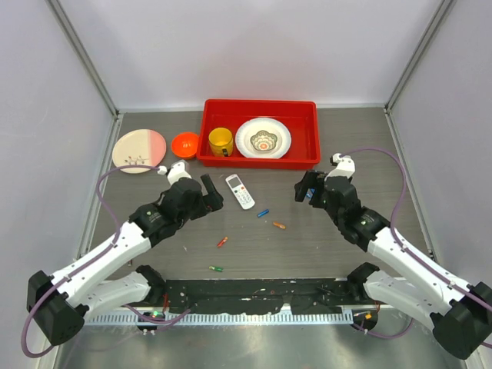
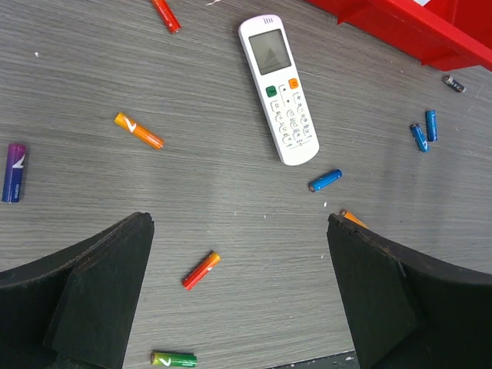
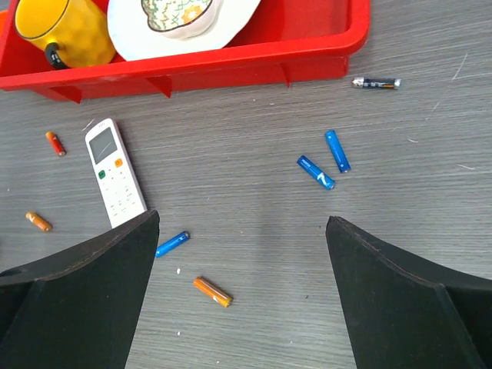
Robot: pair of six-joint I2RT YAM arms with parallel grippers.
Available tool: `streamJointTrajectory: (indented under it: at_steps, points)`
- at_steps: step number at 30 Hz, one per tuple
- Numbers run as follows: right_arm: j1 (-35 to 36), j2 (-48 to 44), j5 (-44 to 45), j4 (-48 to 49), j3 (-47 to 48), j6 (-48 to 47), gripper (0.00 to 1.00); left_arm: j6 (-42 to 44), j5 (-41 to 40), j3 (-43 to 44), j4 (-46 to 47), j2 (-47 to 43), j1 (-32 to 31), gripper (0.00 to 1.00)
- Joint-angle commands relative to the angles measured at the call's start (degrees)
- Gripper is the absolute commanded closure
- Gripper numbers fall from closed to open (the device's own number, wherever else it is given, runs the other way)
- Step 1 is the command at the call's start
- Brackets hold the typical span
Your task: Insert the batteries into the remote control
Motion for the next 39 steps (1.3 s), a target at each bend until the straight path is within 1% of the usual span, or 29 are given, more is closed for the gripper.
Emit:
streamJointTrajectory:
  at_steps: [1, 3, 4, 6, 7, 8, 9, 10, 11, 12, 13, 14, 15, 16, 17, 18, 19, 20, 21, 24, 27, 32, 36, 39]
  points:
    - [-0.07, -1.50, -3.50, 0.01, 0.51, -1.24, 0.05, 0.40, -0.28, -0.96, 2.55, -0.90, -0.01, 0.00]
    - [-0.07, -2.38, -4.47, 0.62, 0.16, -1.33, 0.05, 0.06, -1.32, -1.66, 3.08, -1.08, 0.16, 0.00]
    - [0.01, -2.73, -5.34, 0.89, -0.11, -1.33, 0.05, -1.25, -4.20, -2.54, 2.99, -1.17, 0.08, 0.00]
    - [0.01, -3.70, -5.79, 1.24, -0.72, -0.63, 0.05, -2.57, -6.24, -4.03, 3.08, -0.91, 0.86, 0.00]
    - [-0.07, -3.88, -6.05, 1.50, -0.90, 0.42, 0.05, -3.54, -5.81, -5.17, 3.78, -0.47, 1.65, 0.00]
    - [-0.07, -4.23, -6.40, 1.42, -1.16, 0.61, 0.05, -3.11, -1.72, -5.62, 6.74, 0.05, 2.70, 0.02]
    - [-0.07, -4.23, -7.01, 1.42, -1.25, 0.61, 0.05, -2.15, 0.15, -5.71, 8.51, 0.67, 2.71, 0.05]
    - [-0.07, -4.32, -7.54, 1.16, -1.25, 0.17, 0.05, -2.23, 1.65, -4.75, 10.44, 3.11, 2.71, 0.10]
    - [-0.07, -4.06, -7.81, 0.54, -1.08, 0.25, 0.05, -3.10, 2.70, -3.52, 10.12, 4.88, 2.28, 0.10]
    - [-0.07, -3.88, -7.64, 0.10, -0.90, 0.52, 0.05, -3.98, 2.02, -1.77, 9.07, 6.90, 1.66, 0.10]
    - [-0.07, -3.62, -7.29, -0.34, -0.55, 1.04, 0.05, -4.77, 0.45, 2.34, 5.93, 11.88, 0.88, 0.09]
    - [-0.07, -3.44, -6.67, -0.95, -0.37, 1.39, 0.05, -6.34, -2.44, 4.64, 4.24, 14.27, -1.05, 0.09]
    - [-0.07, -2.92, -6.41, -1.39, -0.20, 1.57, 0.05, -7.40, -4.56, 9.27, 2.40, 17.00, -2.11, 0.07]
    - [-0.07, -2.82, -6.06, -1.83, 0.15, 2.18, 0.05, -8.98, -6.23, 11.32, -0.93, 19.20, -3.08, 0.04]
    - [-0.07, -2.74, -5.36, -2.62, 0.33, 2.36, 0.05, -11.69, -8.77, 13.26, -2.27, 23.92, -4.04, 0.00]
    - [-0.16, -2.82, -5.09, -2.89, 0.42, 2.80, 0.05, -14.24, -9.93, 16.76, -4.19, 26.05, -4.14, 0.00]
    - [0.01, -3.00, -5.26, -3.15, 0.51, 3.15, 0.05, -15.66, -10.64, 18.36, -6.91, 28.08, -4.14, 0.00]
    - [-0.07, -3.17, -5.52, -3.33, 0.42, 3.59, 0.05, -16.81, -11.08, 19.85, -7.72, 32.01, -4.23, 0.00]
    - [-0.07, -3.44, -6.05, -3.16, 0.33, 4.03, 0.05, -18.73, -11.43, 22.13, -8.16, 33.62, -4.23, 0.00]
    - [-0.07, -4.58, -6.67, -3.42, 0.07, 4.47, 0.05, -19.63, -10.65, 25.04, -6.68, 39.32, -4.23, 0.00]
    - [0.01, -5.63, -7.02, -4.47, 0.42, 4.30, 0.05, -19.11, -10.82, 28.46, -7.38, 44.25, -4.14, 0.00]
    - [-0.07, -6.95, -7.46, -5.70, 0.51, 3.95, 0.05, -16.82, -8.98, 30.94, -5.19, 48.75, -3.70, 0.00]
    - [-0.07, -6.61, -7.46, -5.61, 0.24, 3.60, 0.05, -16.73, -8.36, 34.01, -6.06, 52.08, -2.74, 0.00]
    - [-0.07, -5.99, -7.37, -5.79, 0.24, 3.33, 0.05, -16.82, -6.96, 34.20, -5.71, 53.76, -1.42, 0.01]
